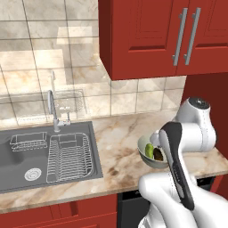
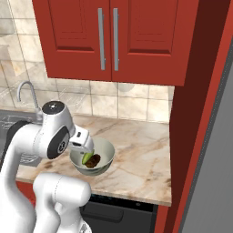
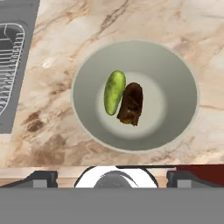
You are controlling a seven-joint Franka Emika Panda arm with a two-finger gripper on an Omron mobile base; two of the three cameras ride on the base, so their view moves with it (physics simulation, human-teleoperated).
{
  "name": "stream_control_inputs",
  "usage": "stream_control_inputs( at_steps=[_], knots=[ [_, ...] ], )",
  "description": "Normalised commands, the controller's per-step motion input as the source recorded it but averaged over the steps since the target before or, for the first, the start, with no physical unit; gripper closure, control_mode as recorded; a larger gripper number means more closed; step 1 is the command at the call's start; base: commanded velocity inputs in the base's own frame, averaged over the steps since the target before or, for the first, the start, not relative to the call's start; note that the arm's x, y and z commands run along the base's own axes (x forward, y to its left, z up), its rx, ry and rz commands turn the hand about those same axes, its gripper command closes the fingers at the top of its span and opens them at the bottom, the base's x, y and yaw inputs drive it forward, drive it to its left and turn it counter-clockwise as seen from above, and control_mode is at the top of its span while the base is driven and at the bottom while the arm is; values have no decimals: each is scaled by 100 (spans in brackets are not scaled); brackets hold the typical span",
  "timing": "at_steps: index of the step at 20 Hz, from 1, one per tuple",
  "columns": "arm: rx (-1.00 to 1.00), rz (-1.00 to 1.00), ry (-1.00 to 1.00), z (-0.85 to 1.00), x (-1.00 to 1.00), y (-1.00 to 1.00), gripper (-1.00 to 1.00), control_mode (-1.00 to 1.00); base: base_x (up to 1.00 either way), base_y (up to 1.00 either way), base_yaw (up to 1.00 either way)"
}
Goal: Take the mango, sweet potato, and corn from the freezer and place them in the bowl on the counter.
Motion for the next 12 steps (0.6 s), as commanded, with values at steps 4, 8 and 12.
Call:
stream_control_inputs(
  at_steps=[4, 8, 12],
  knots=[
    [-3, 6, -6, 49, -26, 0, -100, -100, 0, 0, 0],
    [-5, 2, -5, 51, -34, 0, -100, -100, 0, 0, 0],
    [-6, 0, -6, 52, -69, 0, -100, -100, 0, 0, 0]
  ],
)
